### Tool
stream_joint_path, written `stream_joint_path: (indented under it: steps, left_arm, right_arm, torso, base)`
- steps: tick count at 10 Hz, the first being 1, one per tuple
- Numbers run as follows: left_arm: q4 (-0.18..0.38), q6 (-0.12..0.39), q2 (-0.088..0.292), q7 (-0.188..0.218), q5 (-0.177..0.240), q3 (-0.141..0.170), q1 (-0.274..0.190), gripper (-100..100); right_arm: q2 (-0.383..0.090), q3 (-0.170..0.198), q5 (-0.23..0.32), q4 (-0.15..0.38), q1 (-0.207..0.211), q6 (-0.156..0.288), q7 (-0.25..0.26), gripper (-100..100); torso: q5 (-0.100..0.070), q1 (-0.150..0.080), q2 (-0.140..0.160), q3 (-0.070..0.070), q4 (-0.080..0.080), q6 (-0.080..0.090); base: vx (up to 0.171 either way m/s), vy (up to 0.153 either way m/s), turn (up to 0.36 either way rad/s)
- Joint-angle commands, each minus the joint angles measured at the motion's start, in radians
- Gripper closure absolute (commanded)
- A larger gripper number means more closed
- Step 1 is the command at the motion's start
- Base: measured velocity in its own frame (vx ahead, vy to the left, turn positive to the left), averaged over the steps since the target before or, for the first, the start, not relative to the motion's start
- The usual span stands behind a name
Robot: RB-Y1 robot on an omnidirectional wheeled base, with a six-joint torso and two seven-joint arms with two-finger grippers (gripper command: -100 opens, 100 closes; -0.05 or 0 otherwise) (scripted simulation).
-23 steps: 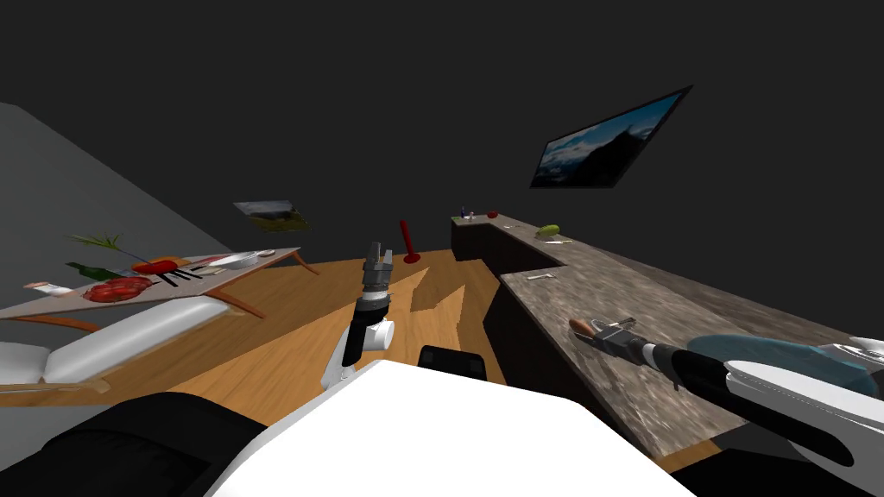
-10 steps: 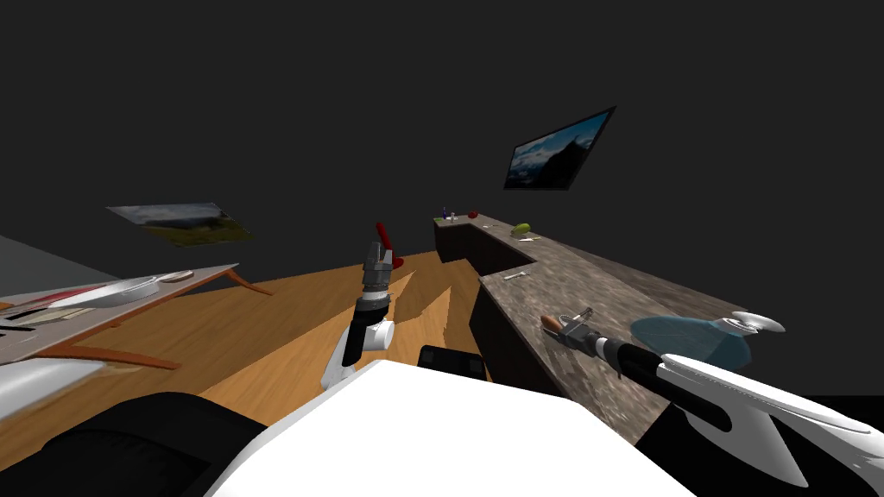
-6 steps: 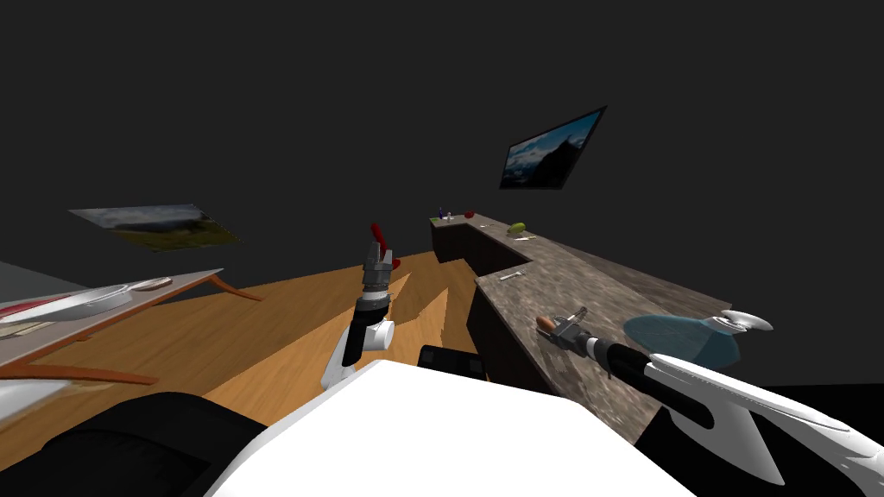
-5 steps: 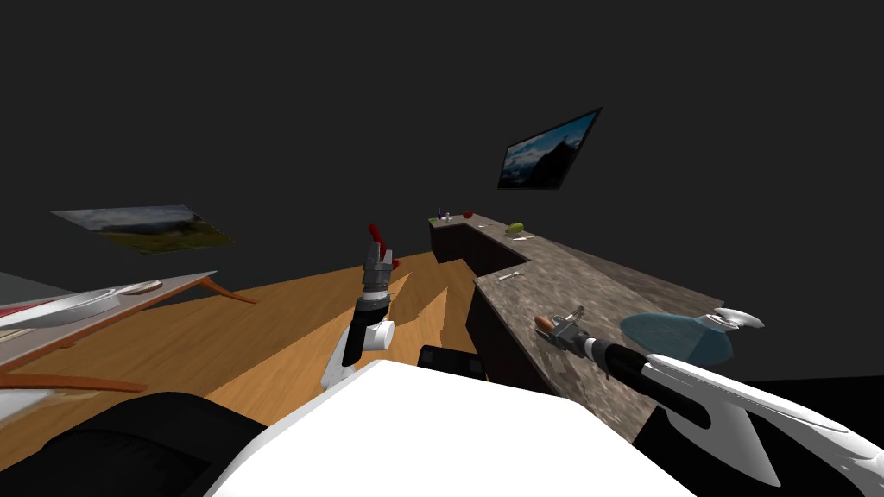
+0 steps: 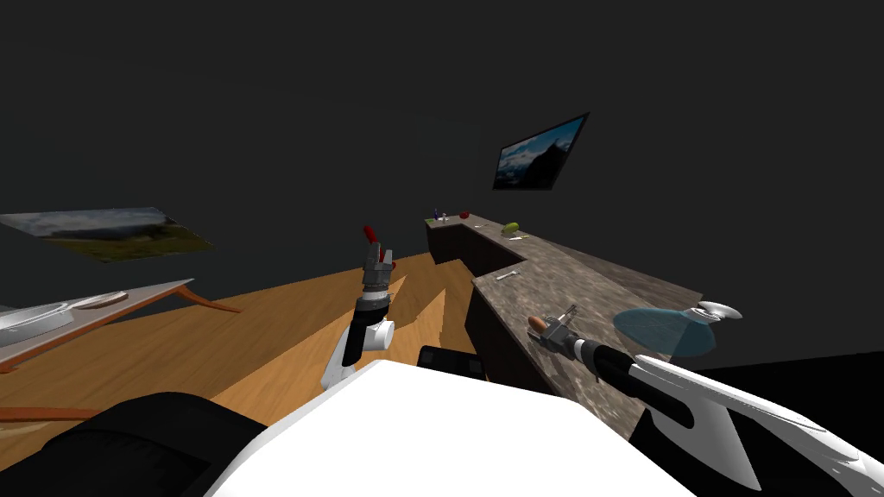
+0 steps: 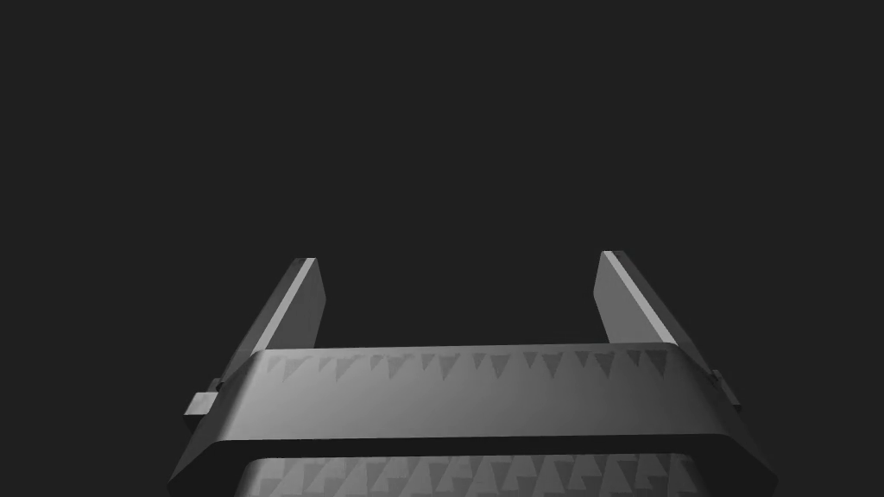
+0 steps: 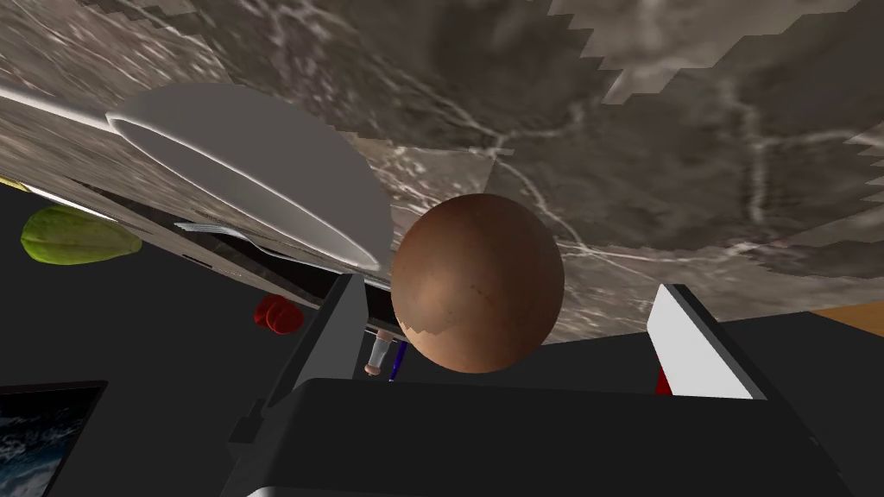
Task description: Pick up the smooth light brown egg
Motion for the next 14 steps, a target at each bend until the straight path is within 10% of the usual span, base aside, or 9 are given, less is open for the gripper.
stream_joint_path:
  steps: [1,7,14]
  left_arm:
    - [0.0,0.0,0.0,0.0,0.0,0.0,0.0,0]
    - [0.0,0.0,0.0,0.0,0.0,0.0,0.0,0]
    - [0.0,0.0,0.0,0.0,0.0,0.0,0.0,0]
  right_arm:
    - [0.005,-0.001,0.001,-0.002,0.004,-0.001,0.011,-100]
    - [0.005,-0.001,0.001,-0.002,0.004,-0.001,0.011,-100]
    - [0.024,-0.016,0.028,0.165,0.013,-0.165,0.009,-100]
  torso:
    - [0.0,0.0,0.0,0.0,0.0,0.0]
    - [0.0,-0.001,0.001,0.0,0.0,0.0]
    - [-0.001,-0.001,-0.005,-0.003,-0.001,-0.001]
  base:
    - [-0.007,-0.007,0.022]
    - [-0.001,-0.002,0.005]
    - [0.027,0.059,-0.012]
